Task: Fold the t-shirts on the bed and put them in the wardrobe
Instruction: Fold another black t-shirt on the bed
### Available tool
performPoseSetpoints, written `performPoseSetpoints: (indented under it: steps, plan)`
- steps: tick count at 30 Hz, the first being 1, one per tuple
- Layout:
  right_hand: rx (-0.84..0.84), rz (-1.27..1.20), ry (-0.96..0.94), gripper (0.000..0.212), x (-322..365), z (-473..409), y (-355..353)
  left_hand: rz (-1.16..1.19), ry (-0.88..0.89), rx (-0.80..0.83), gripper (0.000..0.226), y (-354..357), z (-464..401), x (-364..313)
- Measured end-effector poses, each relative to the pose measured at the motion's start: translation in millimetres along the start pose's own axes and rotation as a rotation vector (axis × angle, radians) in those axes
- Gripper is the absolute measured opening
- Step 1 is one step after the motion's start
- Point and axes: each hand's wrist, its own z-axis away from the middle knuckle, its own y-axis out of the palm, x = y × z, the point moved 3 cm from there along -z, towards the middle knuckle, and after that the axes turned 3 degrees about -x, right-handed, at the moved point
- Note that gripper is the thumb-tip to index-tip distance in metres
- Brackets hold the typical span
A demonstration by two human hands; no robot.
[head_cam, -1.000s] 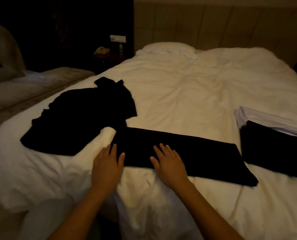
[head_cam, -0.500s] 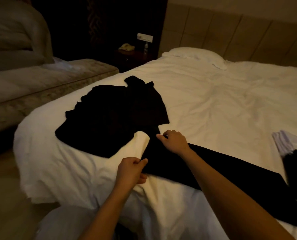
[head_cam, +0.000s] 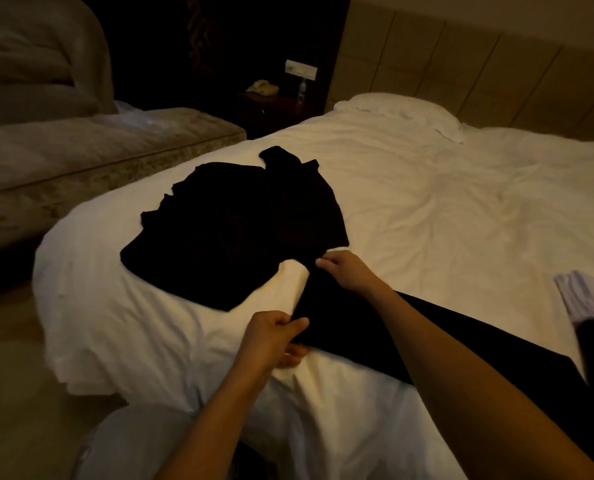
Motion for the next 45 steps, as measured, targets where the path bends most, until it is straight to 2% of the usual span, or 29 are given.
performPoseSetpoints:
  steps: [2,5,8,13,15,18,22,24,26,28,30,33,39,45]
  plan:
    - [-0.042,0.097,0.009,0.028,-8,-2,11,-0.024,0.012,-0.013,0.02,0,1,1]
    - [-0.061,-0.013,-0.008,0.018,-8,-5,11,-0.038,0.014,-0.039,0.024,-3,2,3]
    - [0.004,-0.145,-0.024,0.013,-2,-10,4,-0.012,-0.002,-0.058,0.031,-5,2,4]
    - [0.103,-0.149,-0.058,0.02,7,-19,-4,0.013,-0.039,-0.05,0.018,-6,2,3]
    - [0.117,-0.08,-0.083,0.019,8,-21,-2,-0.005,-0.042,-0.055,0.018,-7,1,3]
    - [0.091,0.171,-0.108,0.013,2,-18,11,-0.045,-0.041,-0.073,0.019,-8,2,2]
    - [-0.159,0.357,-0.101,0.03,0,-4,11,-0.1,-0.003,-0.103,0.022,-10,4,1]
    - [-0.292,0.308,-0.058,0.031,-1,7,3,-0.194,0.091,-0.193,0.022,-12,2,0]
    - [-0.375,0.259,0.008,0.031,-8,24,-5,-0.46,0.309,-0.348,0.023,-12,0,-4]
    - [-0.4,0.276,0.054,0.035,-20,50,-14,-0.707,0.54,-0.425,0.029,0,6,-12]
    - [-0.407,0.302,0.099,0.039,-37,83,-22,-0.77,0.706,-0.369,0.042,23,12,-19]
    - [-0.424,0.357,0.204,0.044,-71,136,-34,-0.86,0.813,-0.19,0.055,64,17,-19]
    - [-0.414,0.478,0.451,0.056,-154,227,-66,-1.089,0.818,0.15,0.051,143,28,-5]
    - [-0.466,0.452,0.541,0.058,-195,279,-92,-1.288,0.817,0.263,0.059,208,40,5]
